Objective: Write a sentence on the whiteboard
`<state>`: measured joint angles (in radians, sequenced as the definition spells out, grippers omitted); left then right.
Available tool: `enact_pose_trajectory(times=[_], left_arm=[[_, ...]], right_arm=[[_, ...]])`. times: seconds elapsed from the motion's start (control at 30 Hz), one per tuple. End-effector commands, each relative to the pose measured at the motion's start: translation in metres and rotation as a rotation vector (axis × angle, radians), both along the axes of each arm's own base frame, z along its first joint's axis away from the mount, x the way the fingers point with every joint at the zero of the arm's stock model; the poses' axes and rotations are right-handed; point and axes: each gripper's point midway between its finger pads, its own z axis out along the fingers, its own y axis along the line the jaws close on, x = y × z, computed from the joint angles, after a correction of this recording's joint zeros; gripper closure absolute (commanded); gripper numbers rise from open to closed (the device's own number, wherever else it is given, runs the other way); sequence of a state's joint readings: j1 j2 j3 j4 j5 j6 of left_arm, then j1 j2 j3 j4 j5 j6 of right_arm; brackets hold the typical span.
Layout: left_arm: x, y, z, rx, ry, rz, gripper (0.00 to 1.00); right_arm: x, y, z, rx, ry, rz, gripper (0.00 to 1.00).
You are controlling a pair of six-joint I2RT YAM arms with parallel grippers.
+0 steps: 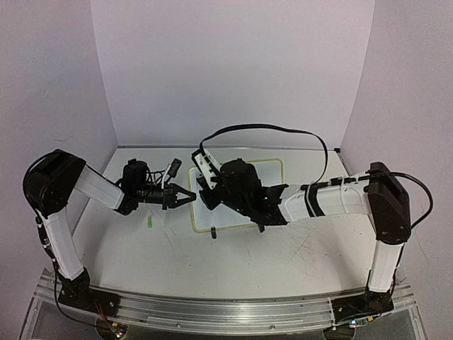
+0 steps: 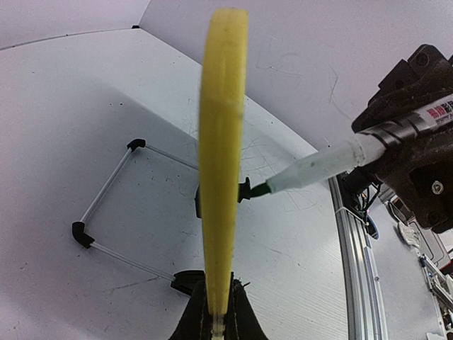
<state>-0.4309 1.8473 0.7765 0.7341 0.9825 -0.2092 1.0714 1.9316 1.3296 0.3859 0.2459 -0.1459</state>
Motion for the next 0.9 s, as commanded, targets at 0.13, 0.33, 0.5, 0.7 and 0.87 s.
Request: enact_pose_trajectory(times=[0.13,0.33,0.5,0.7,0.87], left_arm=[[0.0056,0.0021,0.0055,0.005,-0.046,0.033,1.00],[0.0054,0.0021,0.0050,0.006,-0.045,0.033,1.00],[0.0054,0.0022,0.0051,0.006,-0.044,0.033,1.00],[0.0050,0.0019,0.0055,0.006,-0.046,0.032,1.00],[0.0056,0.0021,0.0054,0.006,-0.046,0.033,1.00]], right_arm=[[0.0085,0.0024,0.0149,0.033,-0.027,-0.029,1.00],[0.0095,0.0028,0.0120,0.027,-0.026,-0.034,1.00],[0.0114,0.0033,0.0099,0.026,-0.024,-0.039,1.00],[0.0128,0.0010,0.0100,0.024,-0.025,-0.052,1.00],[0.0142,-0.0057,0.0097,0.022,-0.025,-0.078,1.00]])
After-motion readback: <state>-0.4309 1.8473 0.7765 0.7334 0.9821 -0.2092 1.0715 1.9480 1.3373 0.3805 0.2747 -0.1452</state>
